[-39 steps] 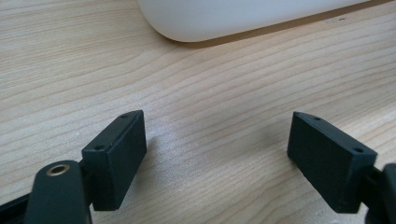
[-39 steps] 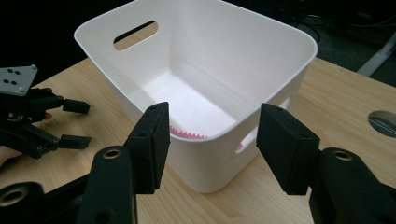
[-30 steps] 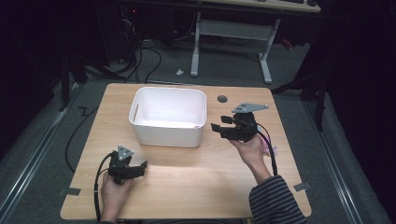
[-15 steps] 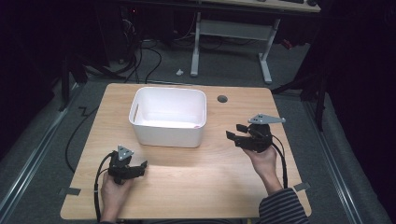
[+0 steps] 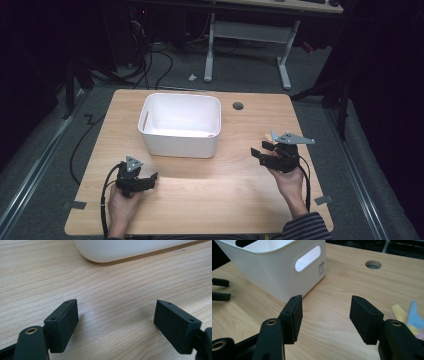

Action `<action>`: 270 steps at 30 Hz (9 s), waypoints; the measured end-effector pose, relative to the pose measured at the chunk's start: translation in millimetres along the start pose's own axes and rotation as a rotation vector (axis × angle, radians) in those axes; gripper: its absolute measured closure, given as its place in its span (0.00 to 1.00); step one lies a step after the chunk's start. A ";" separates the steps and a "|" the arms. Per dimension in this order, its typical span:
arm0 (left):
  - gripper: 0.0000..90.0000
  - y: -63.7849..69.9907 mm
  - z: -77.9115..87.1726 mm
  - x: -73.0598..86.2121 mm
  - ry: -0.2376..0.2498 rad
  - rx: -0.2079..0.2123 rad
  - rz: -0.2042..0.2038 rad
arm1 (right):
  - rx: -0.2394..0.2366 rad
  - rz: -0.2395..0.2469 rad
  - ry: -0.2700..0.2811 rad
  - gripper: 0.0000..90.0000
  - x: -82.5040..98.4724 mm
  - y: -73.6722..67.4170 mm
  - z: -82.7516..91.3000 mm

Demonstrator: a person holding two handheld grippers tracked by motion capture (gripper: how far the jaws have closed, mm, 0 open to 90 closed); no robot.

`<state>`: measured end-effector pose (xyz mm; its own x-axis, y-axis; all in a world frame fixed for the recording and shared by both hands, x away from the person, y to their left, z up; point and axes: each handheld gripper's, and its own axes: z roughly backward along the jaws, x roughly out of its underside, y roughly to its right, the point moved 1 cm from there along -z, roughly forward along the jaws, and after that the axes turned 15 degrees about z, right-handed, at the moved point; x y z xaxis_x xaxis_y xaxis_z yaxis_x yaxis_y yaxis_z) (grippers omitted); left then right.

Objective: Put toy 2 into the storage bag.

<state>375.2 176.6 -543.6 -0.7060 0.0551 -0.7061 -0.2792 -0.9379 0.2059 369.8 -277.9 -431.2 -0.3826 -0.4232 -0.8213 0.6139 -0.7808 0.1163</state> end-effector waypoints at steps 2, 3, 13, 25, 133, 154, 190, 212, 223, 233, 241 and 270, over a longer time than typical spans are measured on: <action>0.22 0.0 0.1 0.0 -0.001 0.000 0.000 | 0.009 -0.009 0.010 0.49 4.9 0.2 1.8; 0.22 0.0 0.1 0.0 -0.001 0.000 -0.001 | 0.008 -0.020 0.013 0.49 7.7 0.6 2.5; 0.22 0.1 0.1 0.0 -0.001 0.000 -0.001 | 0.040 -0.054 0.010 0.49 35.5 3.7 3.7; 0.22 0.1 0.1 0.0 -0.001 -0.001 -0.002 | 0.083 -0.098 0.013 0.48 60.6 8.9 8.5; 0.22 0.3 0.0 0.0 -0.001 -0.003 -0.002 | 0.330 -0.117 -0.220 0.41 84.2 67.5 -34.2; 0.22 0.3 0.0 0.0 -0.001 -0.002 -0.001 | 0.194 -0.140 -0.100 0.40 71.9 54.9 -15.5; 0.23 0.2 0.1 0.0 0.001 -0.003 0.003 | 0.096 -0.098 -0.032 0.40 46.6 39.7 12.5; 0.22 0.2 -0.3 -0.2 -0.002 0.001 0.000 | 0.055 -0.064 -0.001 0.41 19.9 32.0 18.7; 0.18 0.1 -0.9 -0.6 -0.012 0.002 -0.002 | 0.017 -0.046 0.008 0.41 6.1 23.7 13.1; 0.16 0.3 -1.3 -0.6 -0.013 0.004 -0.004 | -0.015 -0.038 0.032 0.41 -8.0 20.7 13.8; 0.16 0.2 -1.2 -0.7 -0.015 0.005 -0.004 | -0.031 -0.024 0.042 0.41 -19.6 17.5 10.2; 0.17 0.2 -1.0 -0.7 -0.013 0.000 -0.002 | -0.079 0.037 0.053 0.41 -57.8 9.3 -0.4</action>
<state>376.2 176.1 -543.8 -0.7136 0.0616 -0.6979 -0.2811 -0.9376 0.2046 397.9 -260.6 -382.9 -0.3230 -0.4245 -0.8459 0.6799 -0.7258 0.1046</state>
